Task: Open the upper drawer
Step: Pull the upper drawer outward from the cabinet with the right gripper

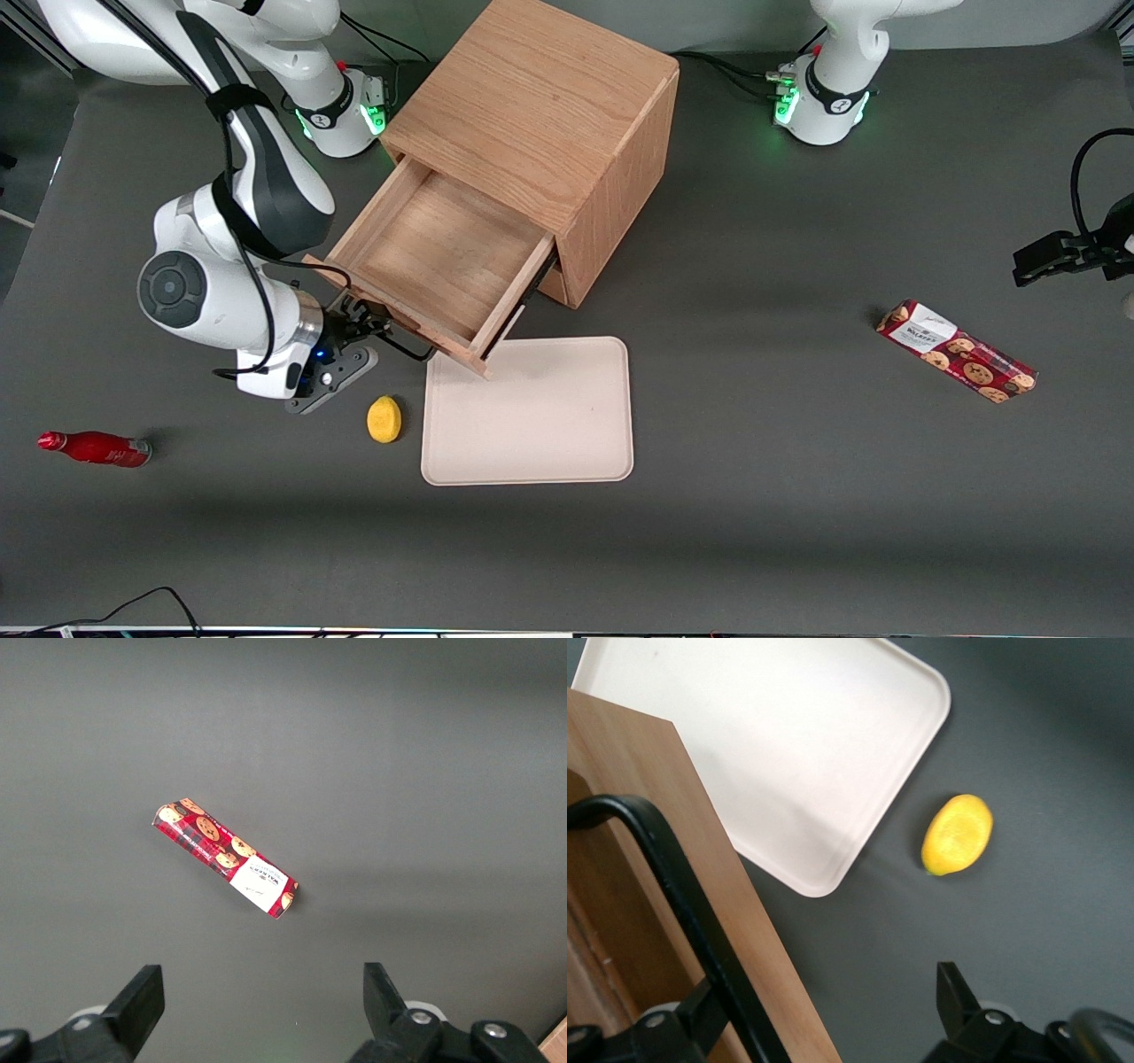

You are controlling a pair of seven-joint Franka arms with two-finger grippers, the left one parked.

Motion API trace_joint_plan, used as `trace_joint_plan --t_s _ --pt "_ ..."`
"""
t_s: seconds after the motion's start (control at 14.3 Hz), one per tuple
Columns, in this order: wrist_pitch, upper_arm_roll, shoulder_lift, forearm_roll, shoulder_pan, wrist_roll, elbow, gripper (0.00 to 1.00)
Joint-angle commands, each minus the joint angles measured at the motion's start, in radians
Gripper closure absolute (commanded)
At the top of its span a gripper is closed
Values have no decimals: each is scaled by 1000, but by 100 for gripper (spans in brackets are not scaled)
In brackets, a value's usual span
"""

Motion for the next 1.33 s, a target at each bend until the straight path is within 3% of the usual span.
trace_joint_plan --t_s 0.0,1.26 --pt "-12 -17 26 -18 -1 -21 49 0" --pt "-18 -65 70 -32 1 -42 124 0"
